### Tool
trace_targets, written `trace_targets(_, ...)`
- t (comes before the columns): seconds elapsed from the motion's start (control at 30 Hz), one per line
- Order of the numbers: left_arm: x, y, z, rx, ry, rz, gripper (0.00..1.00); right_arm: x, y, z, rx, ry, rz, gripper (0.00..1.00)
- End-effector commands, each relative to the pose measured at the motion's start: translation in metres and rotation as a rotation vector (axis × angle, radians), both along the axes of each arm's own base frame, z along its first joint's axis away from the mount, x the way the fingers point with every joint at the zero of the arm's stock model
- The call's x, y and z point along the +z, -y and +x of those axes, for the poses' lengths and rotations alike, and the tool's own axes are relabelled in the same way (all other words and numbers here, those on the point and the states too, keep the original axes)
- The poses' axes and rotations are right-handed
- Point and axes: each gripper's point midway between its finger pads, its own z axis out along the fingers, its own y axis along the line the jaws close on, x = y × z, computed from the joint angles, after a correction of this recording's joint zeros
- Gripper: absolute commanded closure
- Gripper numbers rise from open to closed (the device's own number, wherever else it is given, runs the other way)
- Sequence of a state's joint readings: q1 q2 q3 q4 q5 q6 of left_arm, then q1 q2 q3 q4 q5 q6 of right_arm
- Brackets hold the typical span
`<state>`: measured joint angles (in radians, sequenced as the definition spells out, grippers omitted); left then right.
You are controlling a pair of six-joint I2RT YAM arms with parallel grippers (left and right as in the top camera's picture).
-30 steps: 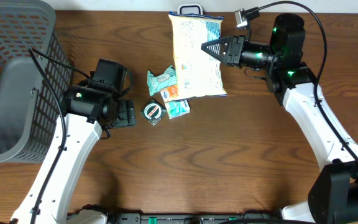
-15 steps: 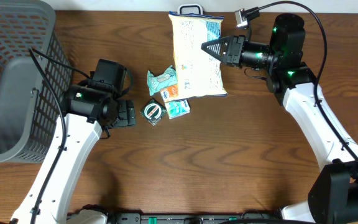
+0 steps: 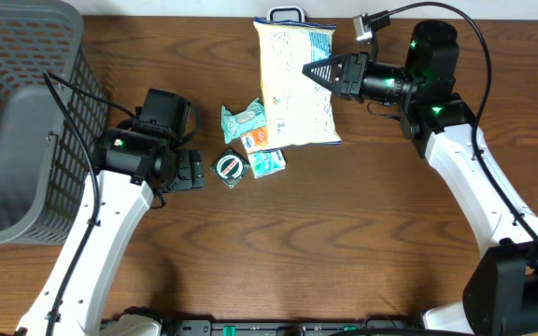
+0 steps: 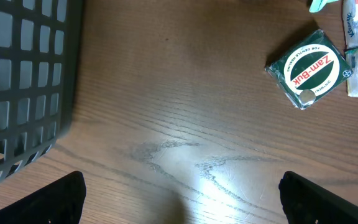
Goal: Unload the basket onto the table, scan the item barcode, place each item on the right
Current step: 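Hold the snack bag in front of the scanner with the right gripper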
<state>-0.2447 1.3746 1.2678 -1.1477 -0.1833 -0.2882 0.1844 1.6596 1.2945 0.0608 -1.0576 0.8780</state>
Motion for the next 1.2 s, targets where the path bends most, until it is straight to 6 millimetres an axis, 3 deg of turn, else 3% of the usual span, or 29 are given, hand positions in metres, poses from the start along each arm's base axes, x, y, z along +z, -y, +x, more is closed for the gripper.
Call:
trace_targets(0.0, -0.0012, -0.0032, -0.0004, 0.008, -0.005, 0.013, 0.03, 0.0134, -0.0028, -0.0058, 0.014, 0.018, 0.014, 0.99)
trace_targets(1.17, -0.0012, -0.0032, -0.0004, 0.008, -0.005, 0.013, 0.02, 0.0120, -0.0020, -0.0040, 0.006, 0.036, 0.004, 0.99)
